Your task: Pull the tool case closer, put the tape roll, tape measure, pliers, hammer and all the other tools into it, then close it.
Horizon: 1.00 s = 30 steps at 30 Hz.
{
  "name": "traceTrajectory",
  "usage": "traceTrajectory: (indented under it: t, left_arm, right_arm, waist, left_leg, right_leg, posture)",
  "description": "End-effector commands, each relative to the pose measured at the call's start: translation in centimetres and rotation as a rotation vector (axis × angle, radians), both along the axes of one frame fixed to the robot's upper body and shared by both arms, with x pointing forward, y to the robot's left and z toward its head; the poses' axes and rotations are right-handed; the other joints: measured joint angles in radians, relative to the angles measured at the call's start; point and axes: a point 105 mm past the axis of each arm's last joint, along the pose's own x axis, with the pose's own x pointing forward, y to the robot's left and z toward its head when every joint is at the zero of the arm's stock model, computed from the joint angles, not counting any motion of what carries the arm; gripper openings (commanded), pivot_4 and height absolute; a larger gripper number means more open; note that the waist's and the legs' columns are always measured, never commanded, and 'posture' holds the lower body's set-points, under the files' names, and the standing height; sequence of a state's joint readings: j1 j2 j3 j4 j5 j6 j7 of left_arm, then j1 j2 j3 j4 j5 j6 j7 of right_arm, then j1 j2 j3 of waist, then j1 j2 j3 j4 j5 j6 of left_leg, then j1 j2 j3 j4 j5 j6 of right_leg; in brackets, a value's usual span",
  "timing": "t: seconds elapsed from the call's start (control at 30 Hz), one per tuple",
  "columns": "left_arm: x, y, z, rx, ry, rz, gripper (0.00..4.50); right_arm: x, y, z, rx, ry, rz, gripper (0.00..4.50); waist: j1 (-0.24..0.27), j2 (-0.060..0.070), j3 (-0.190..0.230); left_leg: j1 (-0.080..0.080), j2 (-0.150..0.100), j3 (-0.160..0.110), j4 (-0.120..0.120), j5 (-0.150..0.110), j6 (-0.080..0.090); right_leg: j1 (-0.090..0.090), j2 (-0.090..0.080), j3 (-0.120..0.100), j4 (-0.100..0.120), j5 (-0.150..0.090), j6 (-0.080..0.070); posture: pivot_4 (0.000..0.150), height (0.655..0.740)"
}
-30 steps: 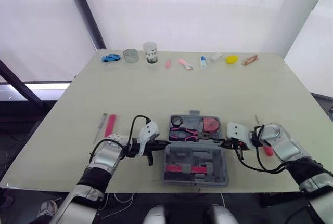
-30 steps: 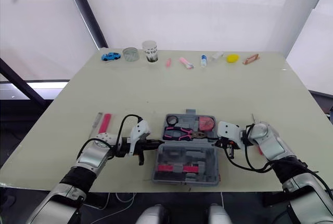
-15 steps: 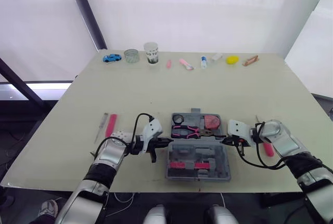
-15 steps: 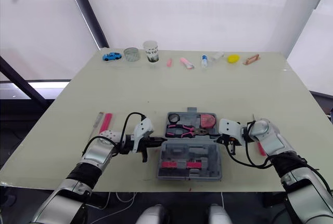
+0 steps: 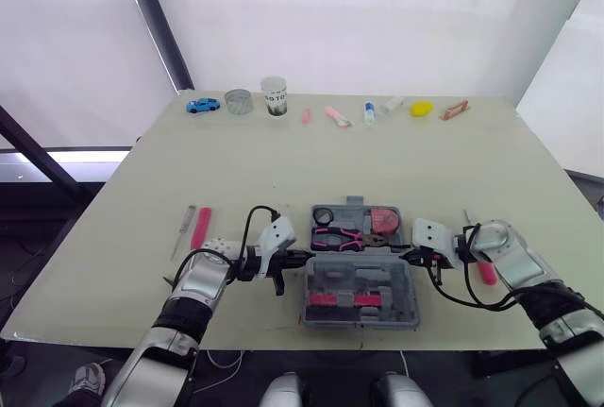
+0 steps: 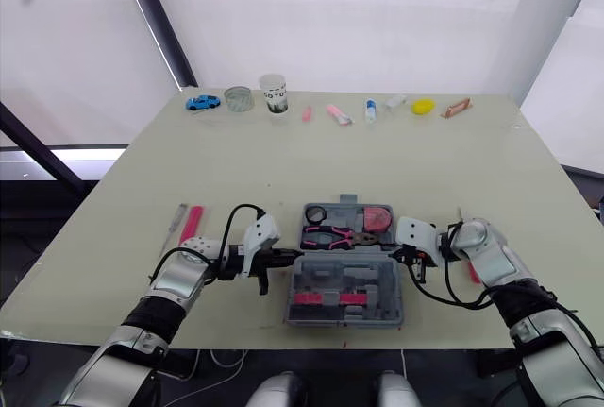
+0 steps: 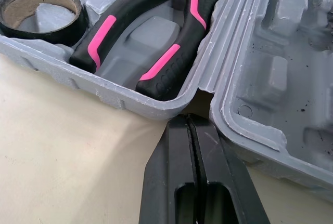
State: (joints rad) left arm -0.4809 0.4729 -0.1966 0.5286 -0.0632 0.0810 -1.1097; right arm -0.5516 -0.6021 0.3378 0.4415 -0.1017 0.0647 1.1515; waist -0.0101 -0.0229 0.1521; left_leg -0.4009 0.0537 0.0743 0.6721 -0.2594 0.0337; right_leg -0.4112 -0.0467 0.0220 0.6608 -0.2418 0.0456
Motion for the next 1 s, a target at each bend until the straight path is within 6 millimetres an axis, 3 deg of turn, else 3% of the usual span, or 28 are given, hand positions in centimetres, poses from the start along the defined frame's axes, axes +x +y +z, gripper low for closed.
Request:
traceTrajectory:
  t: [0.03, 0.3, 0.57, 0.77, 1.0]
  left_arm:
    - [-0.5, -0.5, -0.5, 0.001, 0.007, -0.015, 0.00]
    - [-0.8, -0.2, -0.5, 0.005, 0.010, -0.009, 0.00]
    - [-0.9, 0.5, -0.1, -0.004, -0.019, 0.029, 0.00]
    - [-1.7, 2.7, 1.6, -0.116, -0.094, 0.172, 0.00]
    - [-4.2, 5.2, 3.2, -0.289, -0.145, 0.328, 0.00]
  right_arm:
    - [-0.8, 1.2, -0.1, 0.034, 0.023, 0.043, 0.08]
    - [-1.3, 1.7, -0.1, 0.049, 0.035, 0.058, 0.08]
    - [0.1, 0.2, 0.7, 0.046, -0.017, -0.011, 0.08]
    - [0.1, -2.4, 2.1, 0.131, -0.009, -0.112, 0.08]
    - [-1.2, -4.3, 3.7, 0.397, -0.034, -0.238, 0.08]
  waist:
    - [0.000, 0.000, 0.000]
    - [-0.002, 0.000, 0.000]
    - [-0.005, 0.000, 0.000]
    - [-0.004, 0.000, 0.000]
    - [-0.003, 0.000, 0.000]
  left_leg:
    - [0.000, 0.000, 0.000, 0.000, 0.000, 0.000]
    - [0.000, 0.000, 0.000, -0.001, 0.000, 0.000]
    - [0.001, 0.001, 0.000, -0.001, 0.000, 0.000]
    - [0.000, 0.001, -0.001, -0.002, 0.000, 0.000]
    - [0.000, 0.002, -0.003, -0.002, 0.000, 0.000]
  right_leg:
    - [0.000, 0.000, 0.000, 0.000, 0.000, 0.000]
    - [0.000, 0.000, -0.001, 0.000, 0.000, 0.000]
    - [0.000, 0.000, -0.001, 0.000, 0.000, 0.000]
    - [-0.001, 0.000, 0.000, 0.000, 0.000, 0.000]
    - [-0.001, -0.001, 0.000, 0.000, 0.000, 0.000]
  posture:
    - [0.150, 0.7400]
    - [0.150, 0.7400]
    - [0.150, 0.7400]
    - [0.150, 0.7400]
    - [0.150, 0.7400]
